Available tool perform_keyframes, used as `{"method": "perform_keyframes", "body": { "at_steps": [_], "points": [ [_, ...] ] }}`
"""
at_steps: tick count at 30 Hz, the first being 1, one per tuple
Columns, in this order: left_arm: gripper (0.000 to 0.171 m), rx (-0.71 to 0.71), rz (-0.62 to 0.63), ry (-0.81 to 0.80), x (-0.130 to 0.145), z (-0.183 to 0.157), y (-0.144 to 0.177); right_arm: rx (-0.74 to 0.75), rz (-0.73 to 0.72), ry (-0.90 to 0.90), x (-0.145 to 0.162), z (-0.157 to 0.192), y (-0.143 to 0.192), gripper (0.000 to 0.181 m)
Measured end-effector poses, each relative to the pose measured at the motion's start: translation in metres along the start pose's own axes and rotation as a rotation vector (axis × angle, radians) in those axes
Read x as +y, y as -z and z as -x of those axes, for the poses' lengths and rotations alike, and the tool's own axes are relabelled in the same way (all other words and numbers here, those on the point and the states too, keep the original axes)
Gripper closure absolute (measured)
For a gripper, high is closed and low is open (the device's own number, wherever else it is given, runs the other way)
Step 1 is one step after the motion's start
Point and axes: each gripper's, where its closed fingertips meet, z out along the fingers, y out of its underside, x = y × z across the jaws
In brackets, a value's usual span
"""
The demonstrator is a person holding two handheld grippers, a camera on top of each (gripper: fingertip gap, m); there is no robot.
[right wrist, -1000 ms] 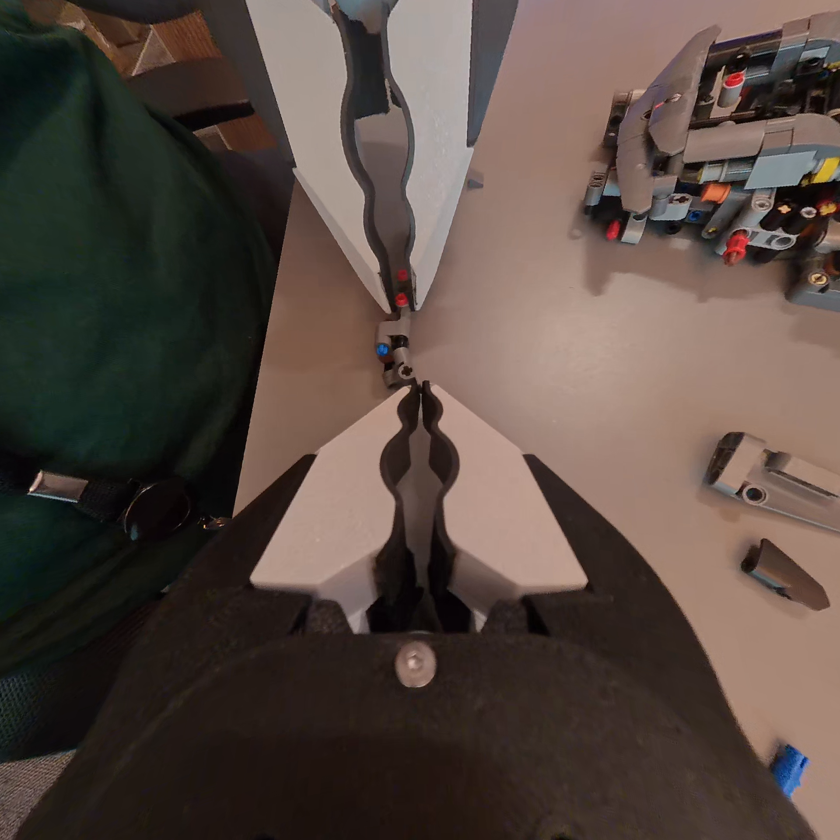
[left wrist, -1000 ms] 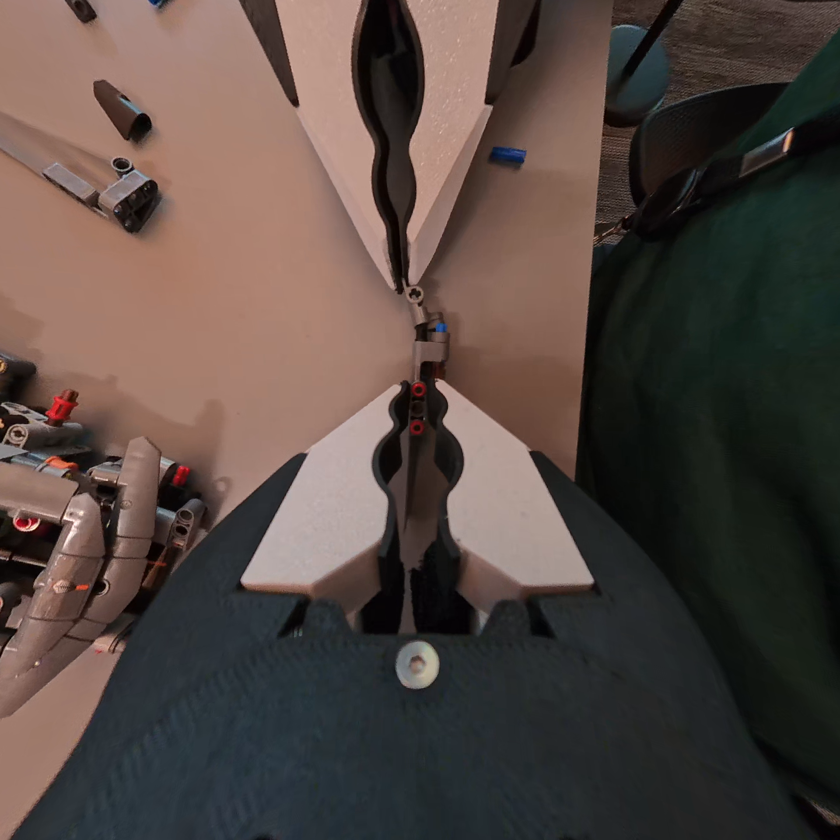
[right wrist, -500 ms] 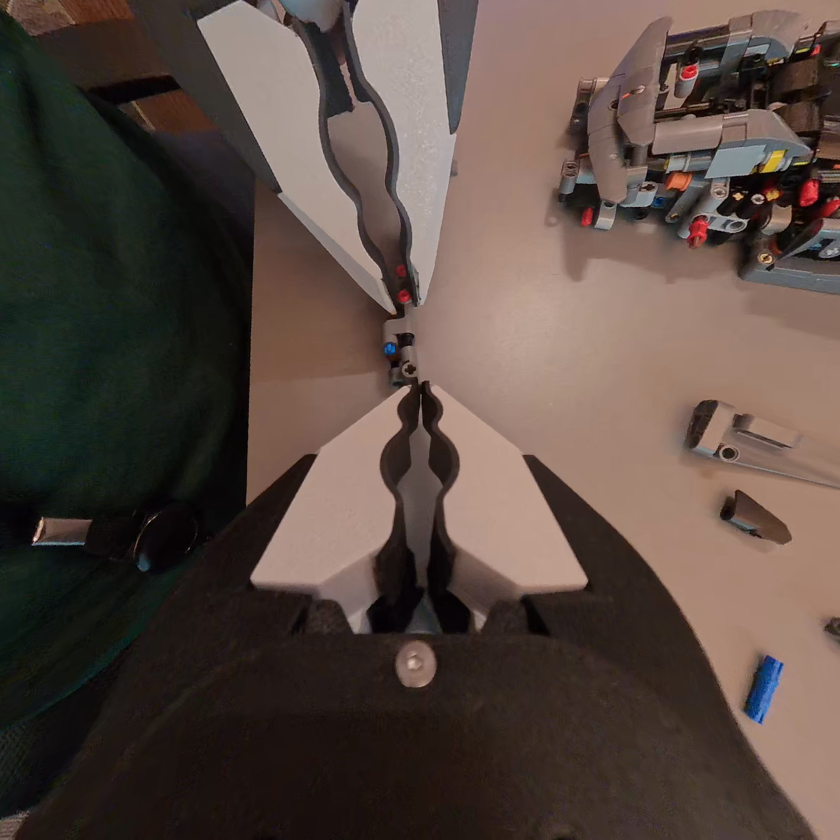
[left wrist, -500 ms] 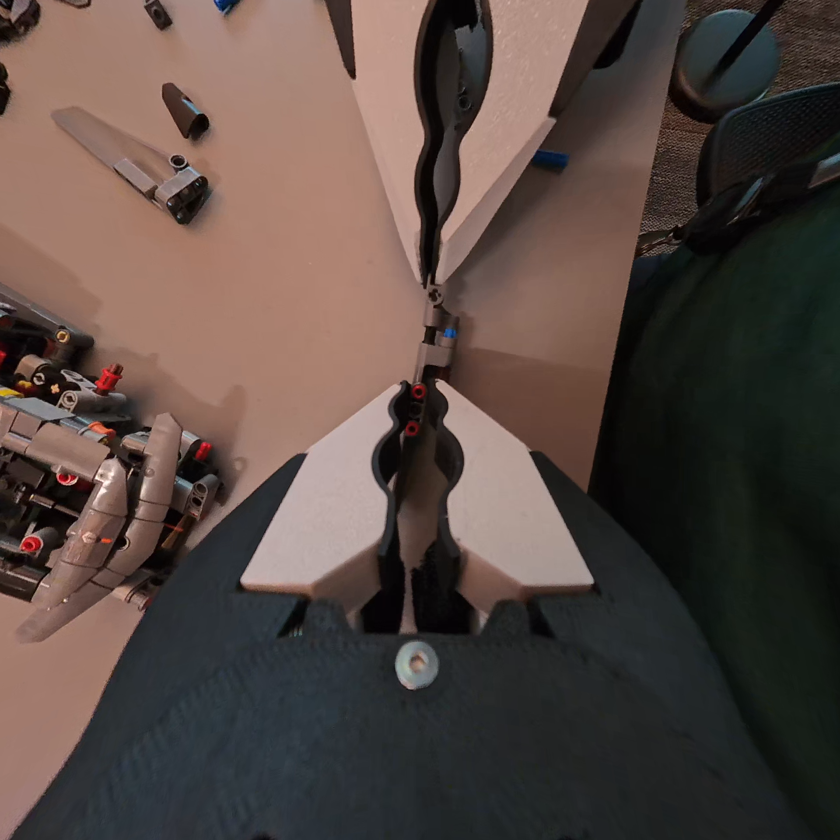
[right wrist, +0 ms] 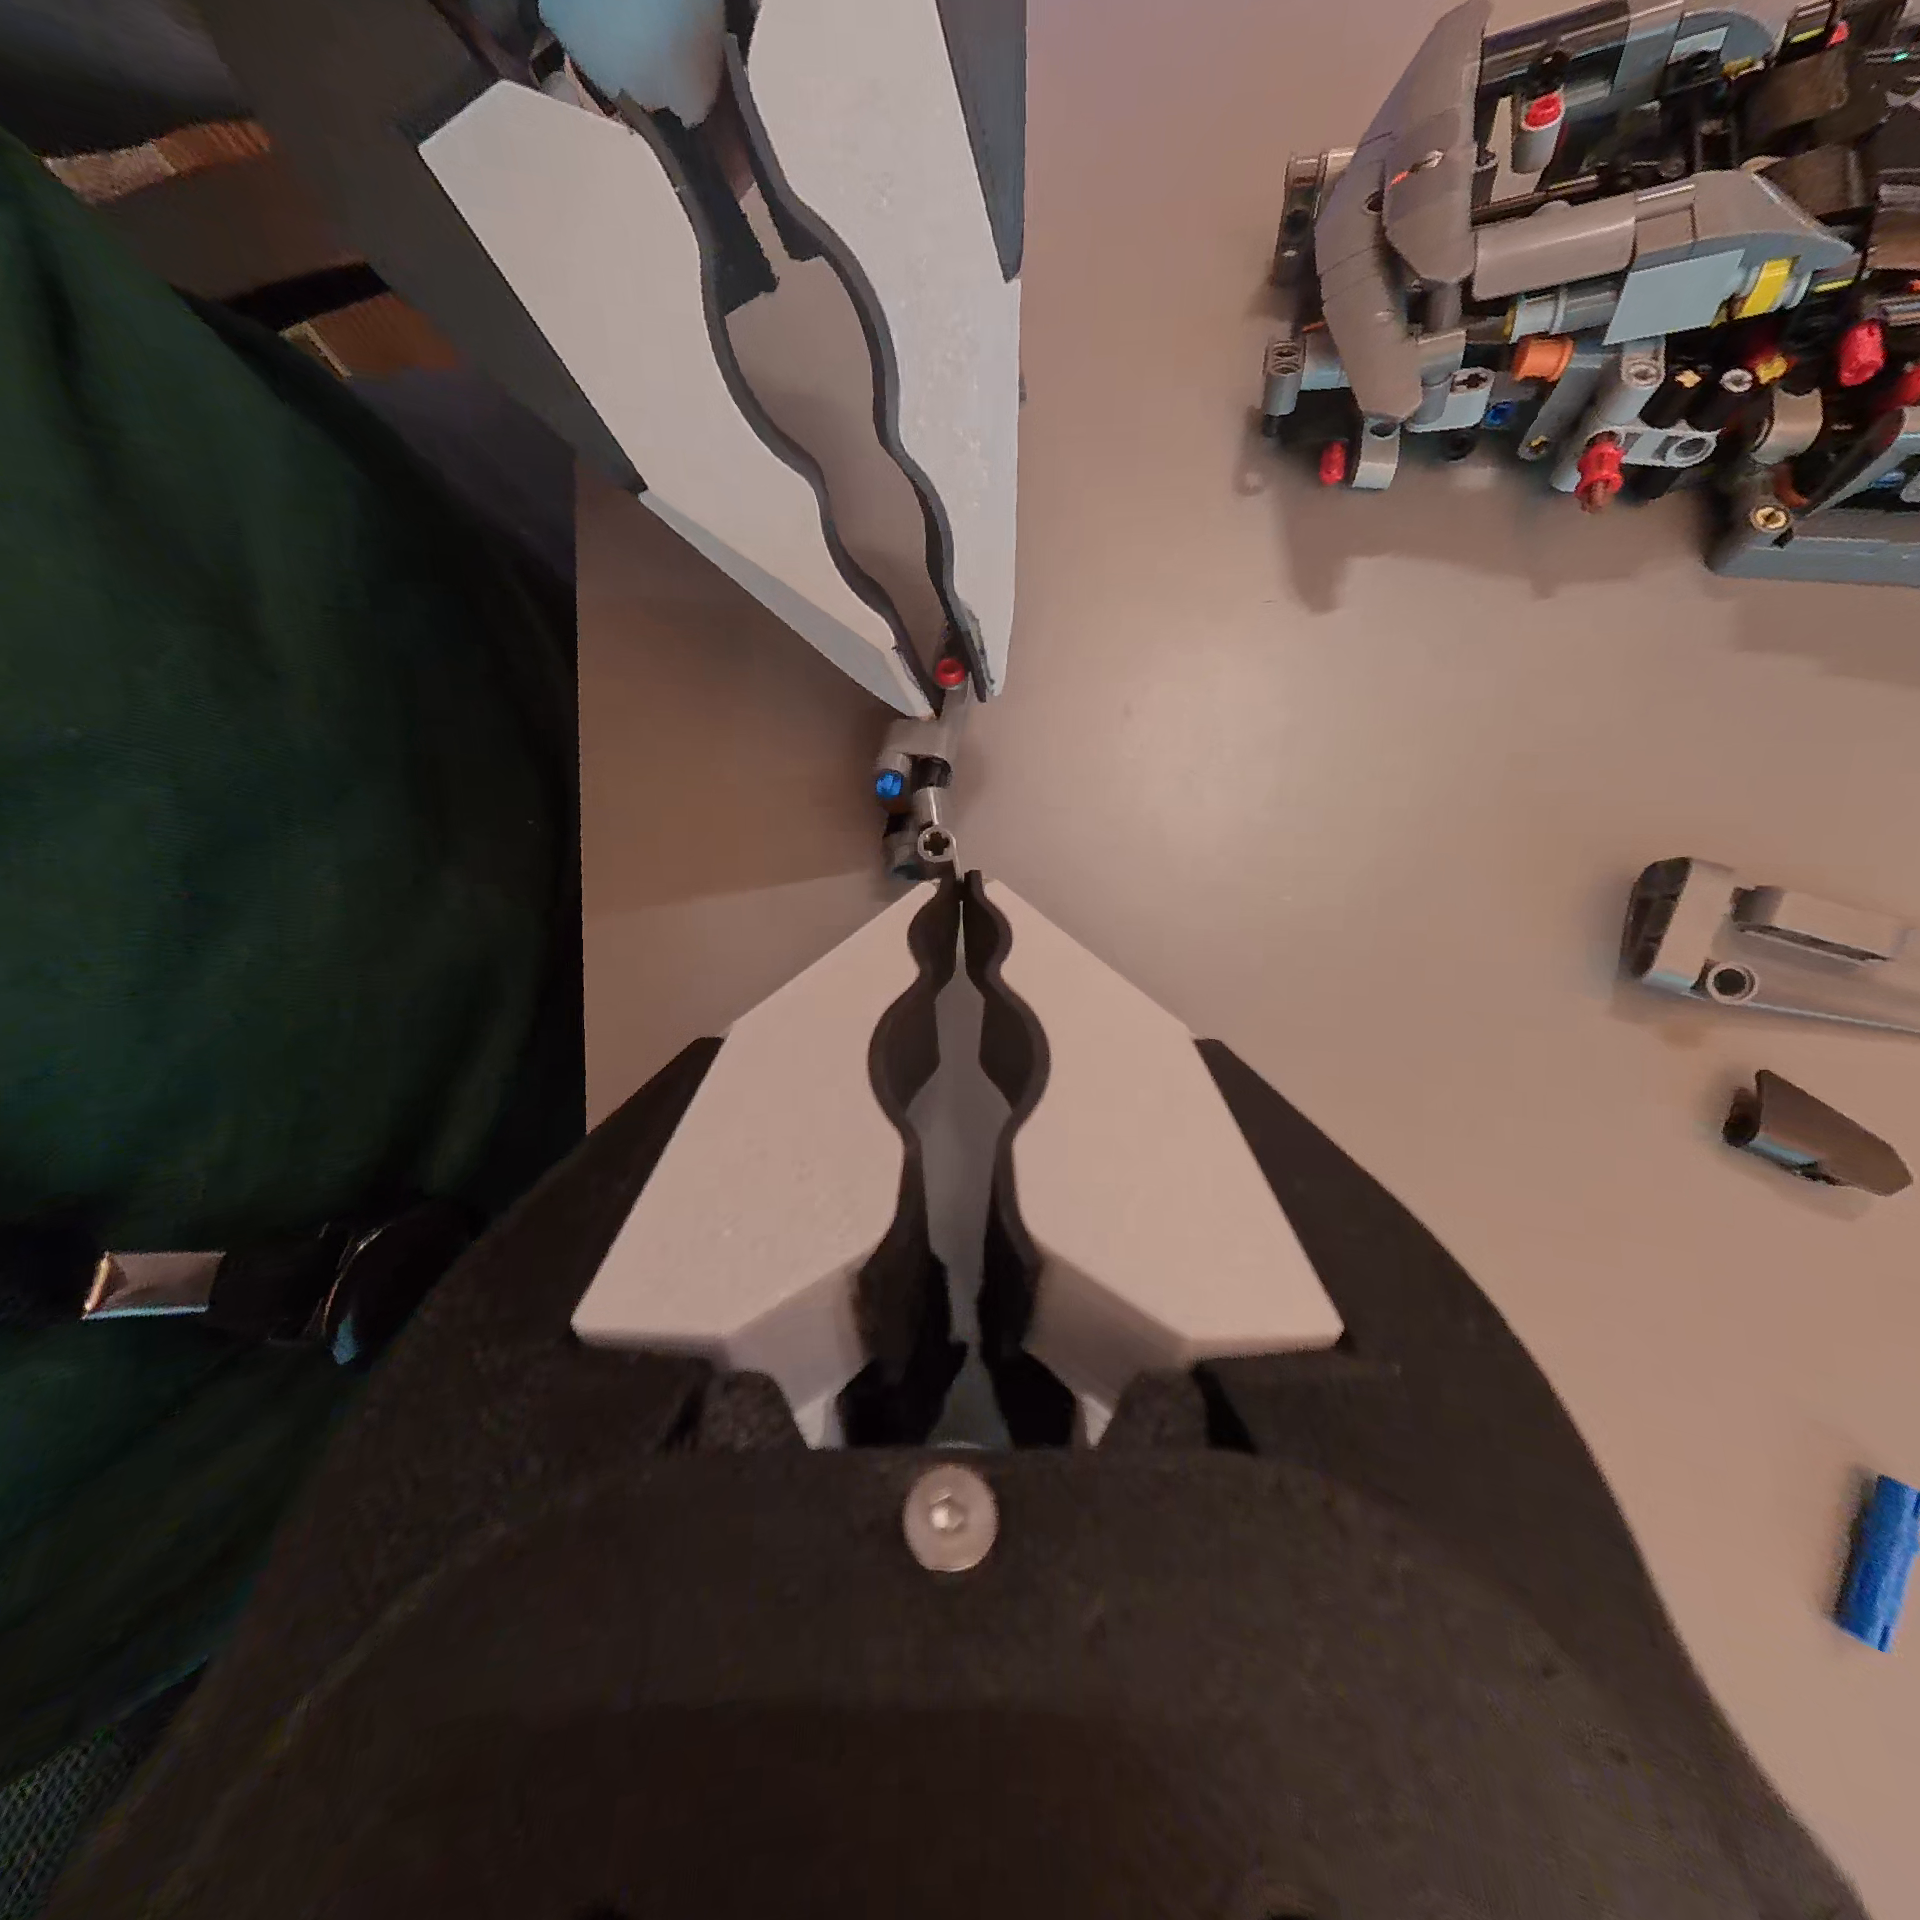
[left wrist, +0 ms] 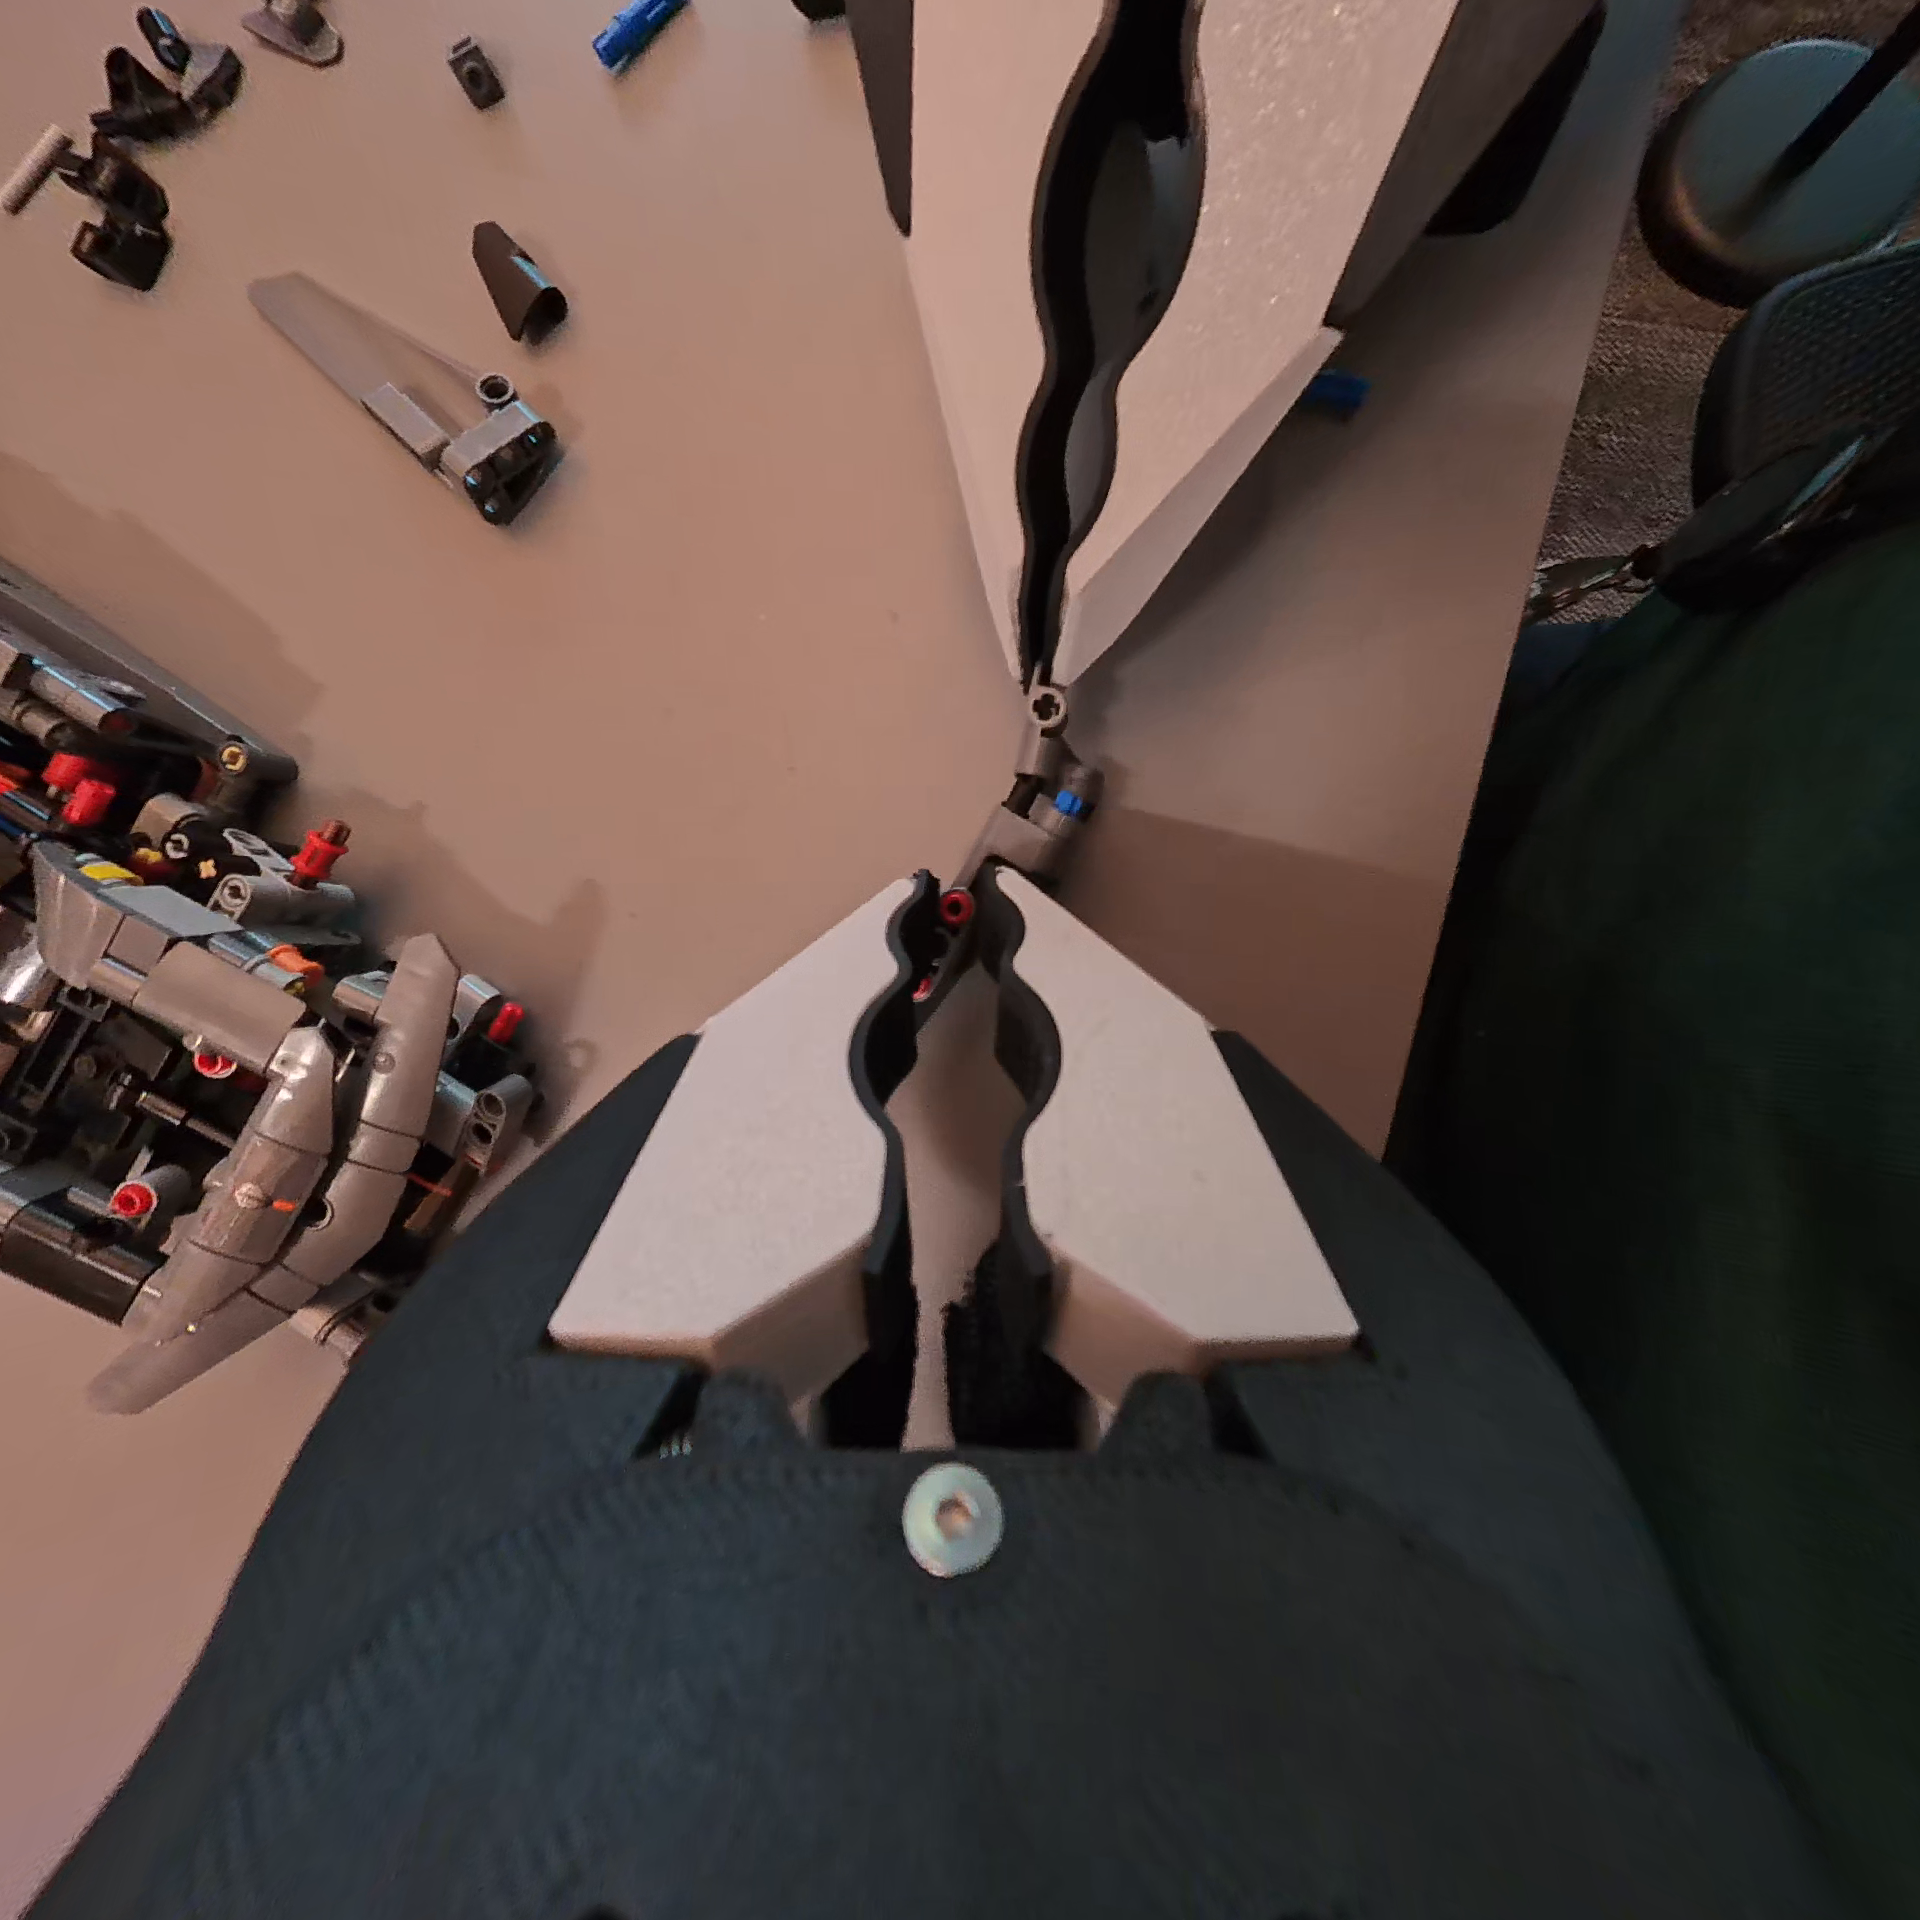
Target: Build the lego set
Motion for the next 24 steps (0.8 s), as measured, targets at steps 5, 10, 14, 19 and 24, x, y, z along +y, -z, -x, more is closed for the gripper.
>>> {"method": "perform_keyframes", "body": {
  "at_steps": [5,10,14,19,24],
  "points": [
    [0.165,-0.012,-0.031,-0.015,-0.0009,-0.0017,-0.0017,0.002,-0.008,-0.008,0.0001,-0.0004,-0.0001,0.181],
    [0.166,-0.013,-0.042,-0.016,-0.0016,-0.0019,-0.0027,0.001,-0.011,-0.013,0.0009,-0.0014,-0.0003,0.181],
    [0.167,-0.033,-0.045,-0.015,-0.0011,-0.0009,-0.0033,0.008,-0.019,-0.021,0.0004,-0.0016,0.0001,0.181],
    [0.168,-0.057,-0.046,-0.025,-0.0012,-0.0012,-0.0033,0.004,-0.042,-0.031,-0.0005,-0.0022,0.0009,0.181],
    [0.168,-0.065,-0.051,-0.023,-0.0005,-0.001,-0.0034,-0.014,-0.067,-0.027,-0.0039,-0.0007,0.0018,0.181]
  ]
}}
